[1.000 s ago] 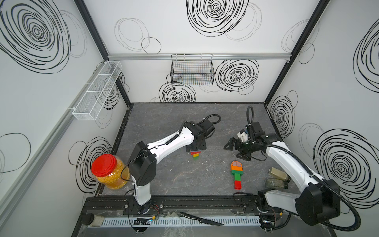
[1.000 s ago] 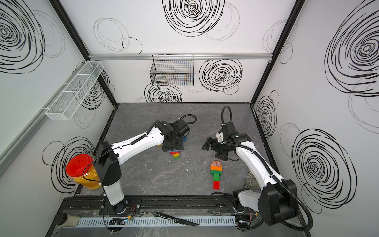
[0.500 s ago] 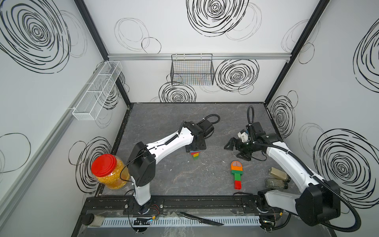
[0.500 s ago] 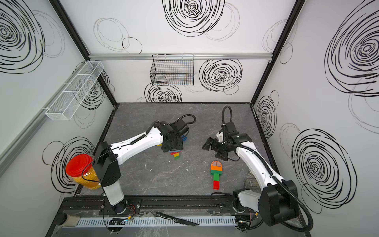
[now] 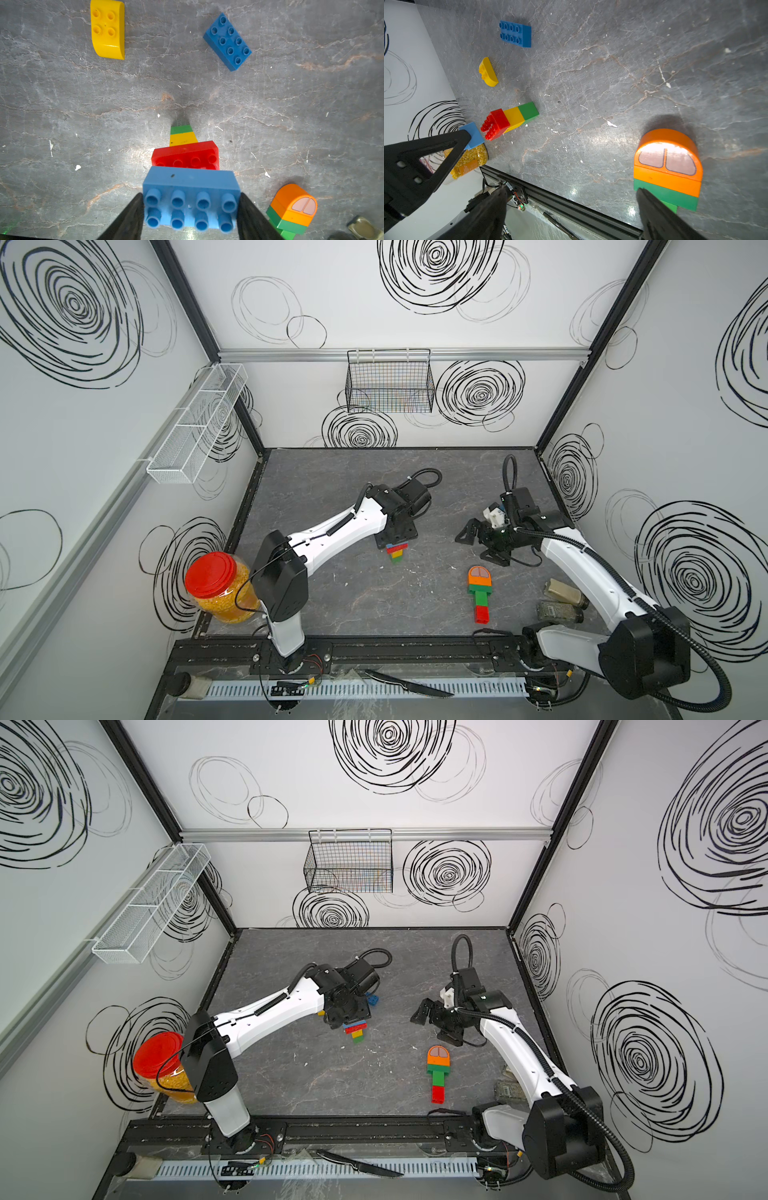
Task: Assemble an ice cream with lego
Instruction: Assemble the lego brick with the lego brick.
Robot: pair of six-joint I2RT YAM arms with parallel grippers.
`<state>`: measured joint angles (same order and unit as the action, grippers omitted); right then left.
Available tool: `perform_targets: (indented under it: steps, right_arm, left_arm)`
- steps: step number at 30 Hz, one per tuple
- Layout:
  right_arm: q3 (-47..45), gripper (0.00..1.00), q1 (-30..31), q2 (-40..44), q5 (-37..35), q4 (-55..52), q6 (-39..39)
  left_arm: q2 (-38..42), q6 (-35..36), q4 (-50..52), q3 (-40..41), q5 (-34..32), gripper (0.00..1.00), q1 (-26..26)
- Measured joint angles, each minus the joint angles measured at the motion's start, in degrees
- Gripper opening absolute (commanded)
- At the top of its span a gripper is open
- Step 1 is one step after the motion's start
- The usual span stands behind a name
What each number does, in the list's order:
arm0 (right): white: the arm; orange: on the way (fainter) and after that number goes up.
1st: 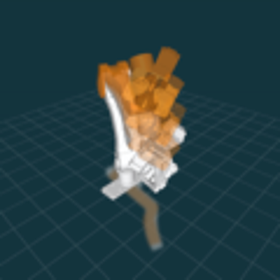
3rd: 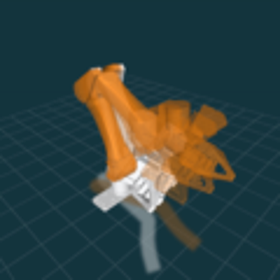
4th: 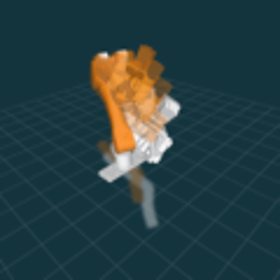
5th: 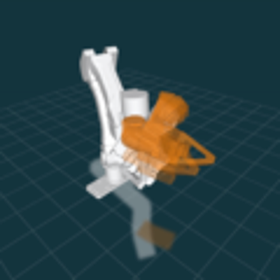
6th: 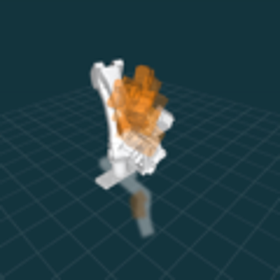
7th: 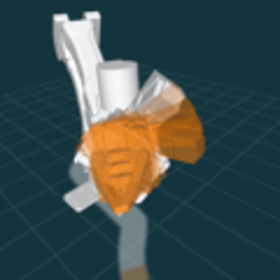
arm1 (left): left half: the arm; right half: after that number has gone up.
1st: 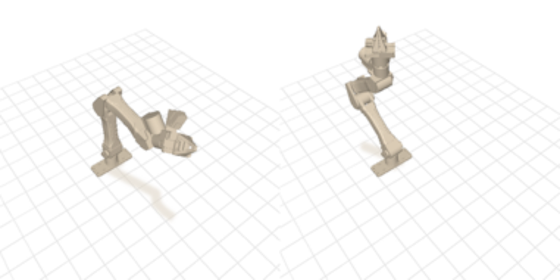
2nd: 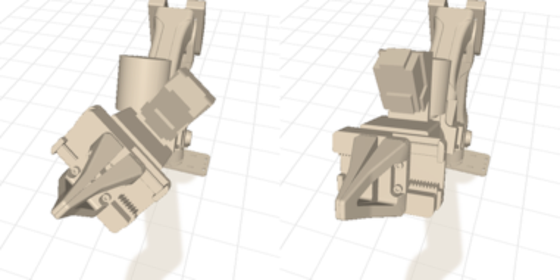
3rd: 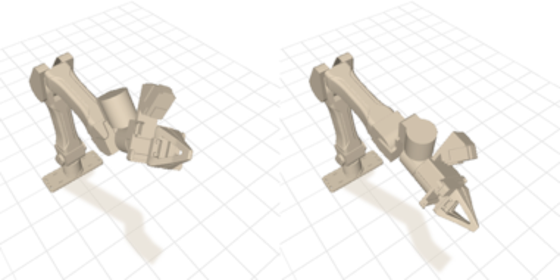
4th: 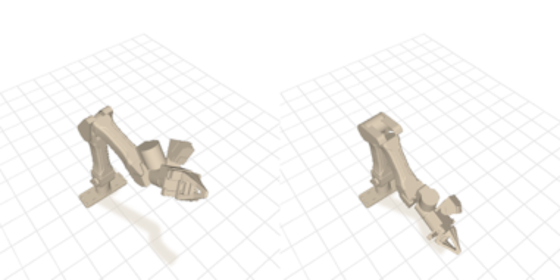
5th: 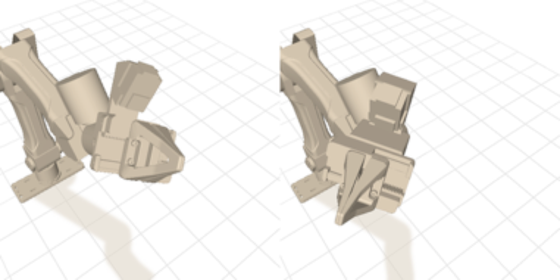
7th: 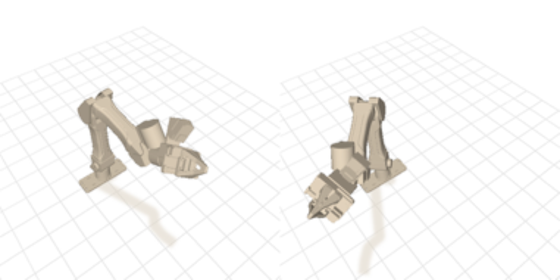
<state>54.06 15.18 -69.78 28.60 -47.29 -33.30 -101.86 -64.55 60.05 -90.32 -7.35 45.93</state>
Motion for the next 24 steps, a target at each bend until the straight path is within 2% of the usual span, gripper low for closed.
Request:
perform_targets:
  steps: [24]
  right_arm:
    - [-1.36,1.00,-1.03,0.57,0.33,0.02,0.24]
  left_arm:
    - [-0.85,-1.25,0.42,0.13,-0.26,0.57,-0.92]
